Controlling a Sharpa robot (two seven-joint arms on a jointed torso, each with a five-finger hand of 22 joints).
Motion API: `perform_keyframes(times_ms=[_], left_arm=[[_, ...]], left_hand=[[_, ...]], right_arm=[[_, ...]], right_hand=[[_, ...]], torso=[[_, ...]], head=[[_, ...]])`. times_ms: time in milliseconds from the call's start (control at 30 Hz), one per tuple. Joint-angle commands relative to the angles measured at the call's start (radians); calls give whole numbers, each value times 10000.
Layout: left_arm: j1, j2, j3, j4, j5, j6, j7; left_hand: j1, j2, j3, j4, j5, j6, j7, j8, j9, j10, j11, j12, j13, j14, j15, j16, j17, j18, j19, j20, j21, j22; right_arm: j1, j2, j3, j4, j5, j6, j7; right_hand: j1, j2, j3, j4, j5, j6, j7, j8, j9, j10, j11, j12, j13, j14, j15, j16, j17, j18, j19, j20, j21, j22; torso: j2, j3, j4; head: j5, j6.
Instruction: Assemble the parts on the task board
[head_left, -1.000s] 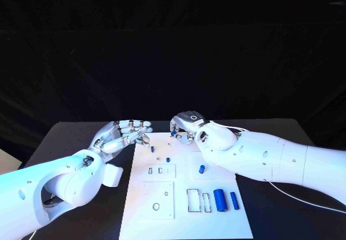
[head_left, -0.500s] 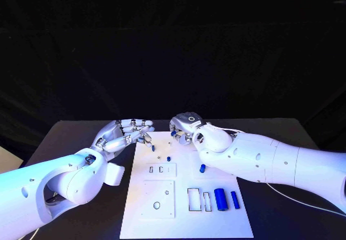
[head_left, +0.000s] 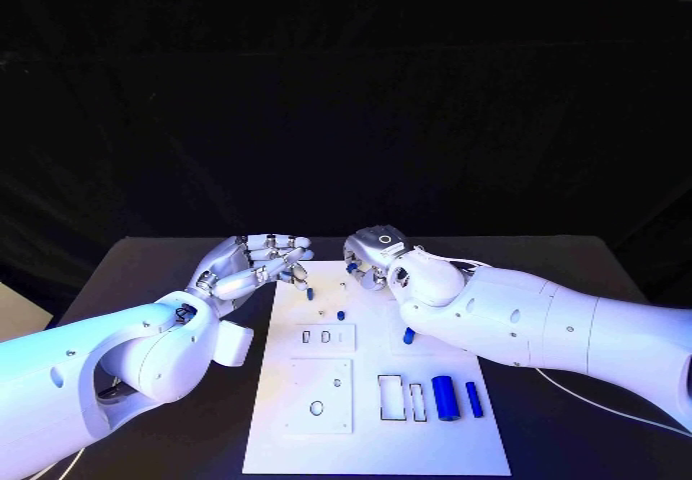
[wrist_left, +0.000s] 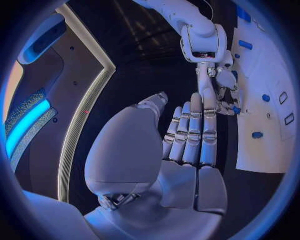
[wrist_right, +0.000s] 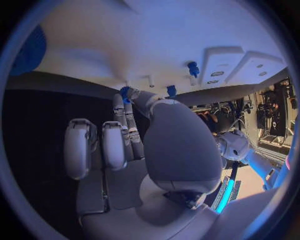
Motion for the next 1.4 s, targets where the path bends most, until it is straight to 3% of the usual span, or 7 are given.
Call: perform_keyframes(times_ms=[33, 800, 1067, 1400], left_arm=[[23, 24, 9, 14, 18, 149, 74], [52, 98, 9, -44, 18, 177, 52], [55, 113, 9, -71, 17, 179, 38], [59, 122, 9, -81, 17, 160, 12]], left_hand=[[94, 8, 78, -3, -30, -79, -25, 50, 15, -57, 24, -36, -10, -56, 3, 74, 18, 23, -64, 5, 63, 29], [94, 8, 78, -3, -30, -79, -25, 50, 15, -57, 24, -36, -10, -56, 3, 74, 18, 23, -64, 5, 63, 29], [94, 8, 78, -3, -30, -79, -25, 50, 15, -57, 24, -36, -10, -56, 3, 74, 18, 23, -64, 5, 63, 29], [91, 6, 95, -4, -32, -73, -30, 53, 20, -51, 21, -33, -9, -63, 1, 85, 30, 25, -94, 6, 107, 60]], right_arm=[[-16, 16, 1, -40, -212, 125, 54], [-28, 219, 2, -209, -176, -109, 172], [-27, 250, 3, -233, -109, -47, 201], [-21, 260, 3, -252, -83, 106, 221]], right_hand=[[-48, -27, 34, -22, 60, -48, 36, 36, 8, 19, 8, 43, 7, 362, -6, 67, -9, -130, 19, 38, 5, 72], [-66, -68, 47, -35, 33, -63, 39, 28, 23, 10, 12, 43, 7, 357, -1, 63, -30, -110, -29, 44, -56, -12], [-79, -82, 54, -35, 23, -69, 43, 24, 29, 5, 16, 42, 6, 355, 1, 64, -34, -108, -36, 47, -63, -21], [-130, -134, 61, -27, -11, -100, 54, 4, 42, -22, 30, 36, 2, 352, 13, 69, -38, -105, -48, 55, -74, -29]], torso=[[3, -2, -10], [14, -1, -12], [15, -4, -37], [21, 3, -25]], head=[[19, -2], [85, 15], [115, 42], [106, 32]])
